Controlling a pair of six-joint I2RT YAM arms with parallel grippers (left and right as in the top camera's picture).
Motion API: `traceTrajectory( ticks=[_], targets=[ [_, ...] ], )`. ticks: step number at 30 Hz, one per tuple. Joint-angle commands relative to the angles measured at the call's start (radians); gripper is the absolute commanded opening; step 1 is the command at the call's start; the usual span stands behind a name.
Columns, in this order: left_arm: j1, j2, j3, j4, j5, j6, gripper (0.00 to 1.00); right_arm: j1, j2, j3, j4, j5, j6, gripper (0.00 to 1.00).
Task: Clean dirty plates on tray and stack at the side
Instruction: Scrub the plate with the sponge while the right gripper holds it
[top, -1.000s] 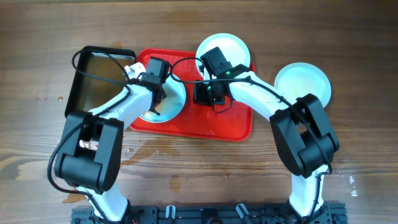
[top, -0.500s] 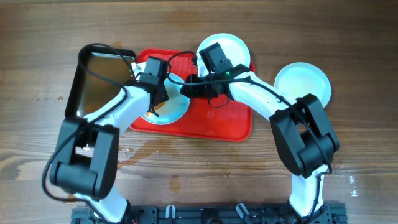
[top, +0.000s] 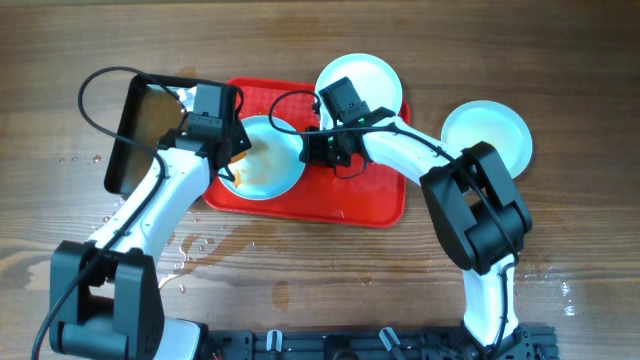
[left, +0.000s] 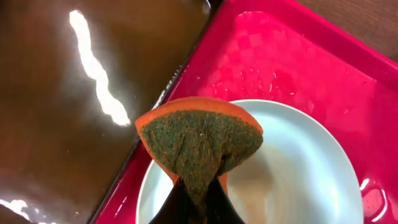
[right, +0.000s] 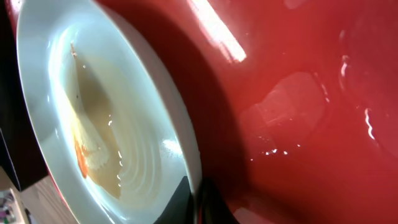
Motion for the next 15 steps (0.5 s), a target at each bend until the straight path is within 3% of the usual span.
traceTrajectory(
  ticks=[1,4,15],
  targets=[
    [0.003,-0.005,-0.003,0.0,0.105,0.016,0.04,0.0,0.034,0.006,-0.016,0.005,0.031,0.04],
    [0.003,0.023,-0.006,-0.009,0.177,0.017,0.04,-0.027,0.012,0.008,-0.051,0.011,0.038,0.04],
    [-0.002,0.233,-0.012,0.012,0.184,0.019,0.04,-0.056,-0.029,0.008,-0.108,0.071,0.027,0.04]
  ],
)
